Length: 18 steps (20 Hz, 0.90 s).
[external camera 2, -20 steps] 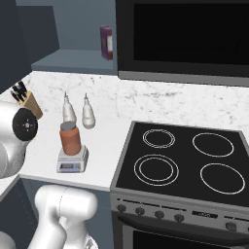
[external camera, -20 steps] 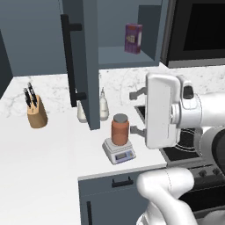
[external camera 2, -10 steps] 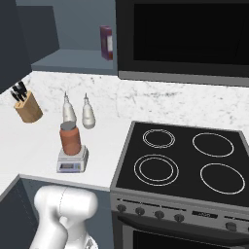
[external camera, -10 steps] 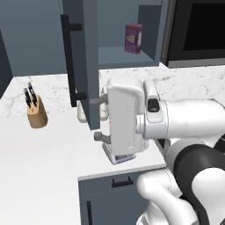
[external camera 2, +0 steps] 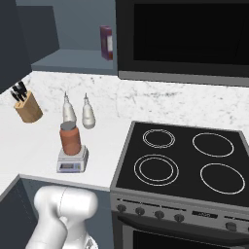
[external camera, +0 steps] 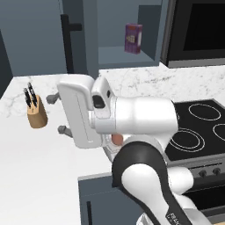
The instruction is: Pick the honey bottle and place it on the digital scale for weighing, and close the cabinet.
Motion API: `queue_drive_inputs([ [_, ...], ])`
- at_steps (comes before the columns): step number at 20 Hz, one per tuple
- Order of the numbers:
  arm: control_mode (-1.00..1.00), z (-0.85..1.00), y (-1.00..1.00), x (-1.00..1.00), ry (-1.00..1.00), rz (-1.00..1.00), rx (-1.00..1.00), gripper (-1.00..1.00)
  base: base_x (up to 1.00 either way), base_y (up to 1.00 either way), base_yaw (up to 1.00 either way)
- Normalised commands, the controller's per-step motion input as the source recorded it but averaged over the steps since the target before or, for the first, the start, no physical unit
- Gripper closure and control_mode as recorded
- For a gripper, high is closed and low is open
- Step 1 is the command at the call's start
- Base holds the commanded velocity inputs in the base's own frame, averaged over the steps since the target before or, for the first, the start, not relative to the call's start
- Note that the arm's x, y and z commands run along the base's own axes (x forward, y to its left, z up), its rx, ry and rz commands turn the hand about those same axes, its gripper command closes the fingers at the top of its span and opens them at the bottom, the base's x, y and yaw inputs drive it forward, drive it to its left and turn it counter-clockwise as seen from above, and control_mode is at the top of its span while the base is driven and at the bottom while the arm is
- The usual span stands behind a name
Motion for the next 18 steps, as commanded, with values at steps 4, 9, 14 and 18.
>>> queue_drive_inputs([
  [4,-1.0,0.0,0.0,0.38,0.0,-0.15,0.0,-1.0,0.0,0.0,0.0],
  [9,-1.0,0.0,0.0,0.41,0.0,-0.18,-0.01,-1.0,0.0,0.0,0.0],
  [14,-1.0,0.0,0.0,0.6,0.0,-0.18,-0.03,-1.0,0.0,0.0,0.0],
  [18,-1.0,0.0,-0.06,0.38,0.0,-0.15,0.0,-1.0,0.0,0.0,0.0],
])
